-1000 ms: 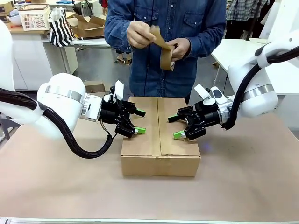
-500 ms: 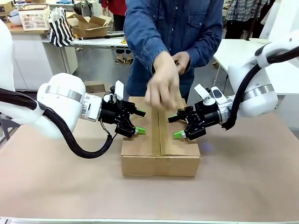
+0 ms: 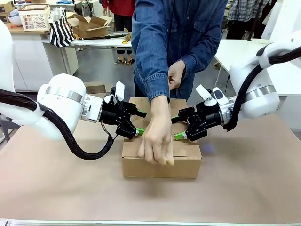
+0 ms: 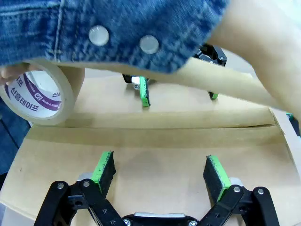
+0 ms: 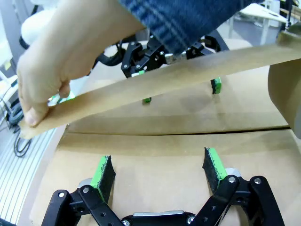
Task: Pack the gift set into the box.
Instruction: Press and hold the closed box until the human finishes sealing it.
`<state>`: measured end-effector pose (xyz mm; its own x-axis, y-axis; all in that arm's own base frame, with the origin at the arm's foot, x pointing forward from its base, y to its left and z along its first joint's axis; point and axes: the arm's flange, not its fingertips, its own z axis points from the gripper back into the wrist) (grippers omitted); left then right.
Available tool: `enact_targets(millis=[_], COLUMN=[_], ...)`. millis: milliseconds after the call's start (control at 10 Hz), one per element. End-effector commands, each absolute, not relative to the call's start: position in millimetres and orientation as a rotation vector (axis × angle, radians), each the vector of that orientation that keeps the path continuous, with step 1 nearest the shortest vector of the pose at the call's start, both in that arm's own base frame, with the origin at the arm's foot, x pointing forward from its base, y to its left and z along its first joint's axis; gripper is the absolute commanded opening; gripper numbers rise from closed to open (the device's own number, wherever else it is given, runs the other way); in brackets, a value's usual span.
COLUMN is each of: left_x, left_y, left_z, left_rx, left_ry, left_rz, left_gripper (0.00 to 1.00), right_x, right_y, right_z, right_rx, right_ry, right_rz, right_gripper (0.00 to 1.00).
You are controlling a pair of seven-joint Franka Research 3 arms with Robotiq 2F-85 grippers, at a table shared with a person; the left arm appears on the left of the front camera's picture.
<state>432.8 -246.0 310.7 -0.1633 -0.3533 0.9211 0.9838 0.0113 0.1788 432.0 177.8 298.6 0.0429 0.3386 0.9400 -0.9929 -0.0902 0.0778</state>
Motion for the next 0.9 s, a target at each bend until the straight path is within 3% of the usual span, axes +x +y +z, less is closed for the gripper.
enact_targets(millis=[0, 800], left_x=[432.9, 432.9], left_y=[-243.7, -243.7], left_z=[307.8, 307.8], left_rx=[-0.814, -0.814], left_ry=[-1.086, -1.086], left_rz=[-1.461, -1.461], left_gripper=[1.00, 1.00], right_x=[432.1, 432.1], right_y=[177.5, 177.5], right_z=[298.5, 298.5], right_rx=[1.047, 1.047], right_ry=[-0.858, -0.858], right_rz=[1.383, 1.383], right_gripper=[1.00, 1.00])
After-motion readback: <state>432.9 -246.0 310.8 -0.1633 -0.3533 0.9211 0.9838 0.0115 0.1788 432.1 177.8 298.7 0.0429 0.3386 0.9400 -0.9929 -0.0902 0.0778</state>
